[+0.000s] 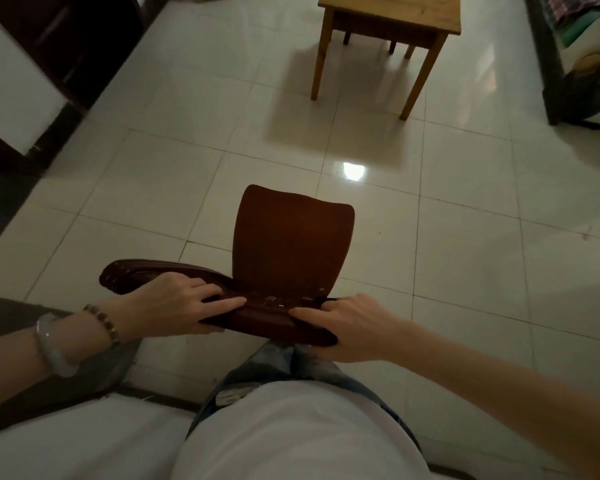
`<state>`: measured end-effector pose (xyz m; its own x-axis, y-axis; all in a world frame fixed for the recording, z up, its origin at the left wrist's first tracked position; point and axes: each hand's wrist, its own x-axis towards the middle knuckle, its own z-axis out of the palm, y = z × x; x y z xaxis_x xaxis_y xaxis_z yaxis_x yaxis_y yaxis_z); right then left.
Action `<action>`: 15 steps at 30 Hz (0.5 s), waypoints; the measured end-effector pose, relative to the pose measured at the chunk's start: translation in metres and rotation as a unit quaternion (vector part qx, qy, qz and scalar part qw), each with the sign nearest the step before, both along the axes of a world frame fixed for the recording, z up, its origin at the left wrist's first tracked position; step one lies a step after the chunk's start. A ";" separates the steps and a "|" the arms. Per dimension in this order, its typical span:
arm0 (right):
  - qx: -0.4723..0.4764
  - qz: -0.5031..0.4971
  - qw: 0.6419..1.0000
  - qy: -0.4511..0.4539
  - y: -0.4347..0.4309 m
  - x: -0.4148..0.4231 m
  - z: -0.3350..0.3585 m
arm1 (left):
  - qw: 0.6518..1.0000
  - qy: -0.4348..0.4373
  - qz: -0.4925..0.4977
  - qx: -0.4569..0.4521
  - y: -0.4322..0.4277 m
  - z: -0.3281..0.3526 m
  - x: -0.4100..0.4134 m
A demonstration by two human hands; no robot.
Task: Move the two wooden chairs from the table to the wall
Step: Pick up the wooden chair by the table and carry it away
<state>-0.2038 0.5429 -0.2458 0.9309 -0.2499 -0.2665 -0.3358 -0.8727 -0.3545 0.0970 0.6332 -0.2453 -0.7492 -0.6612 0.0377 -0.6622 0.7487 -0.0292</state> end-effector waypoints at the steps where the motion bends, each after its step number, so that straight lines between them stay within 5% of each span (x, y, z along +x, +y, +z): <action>1: 0.010 0.000 1.000 0.002 -0.001 -0.001 0.001 | 1.000 -0.003 0.004 0.006 0.001 0.000 0.000; 15: 0.222 -0.050 0.972 0.056 -0.015 -0.003 0.000 | 0.992 -0.024 0.104 0.070 -0.006 0.000 -0.029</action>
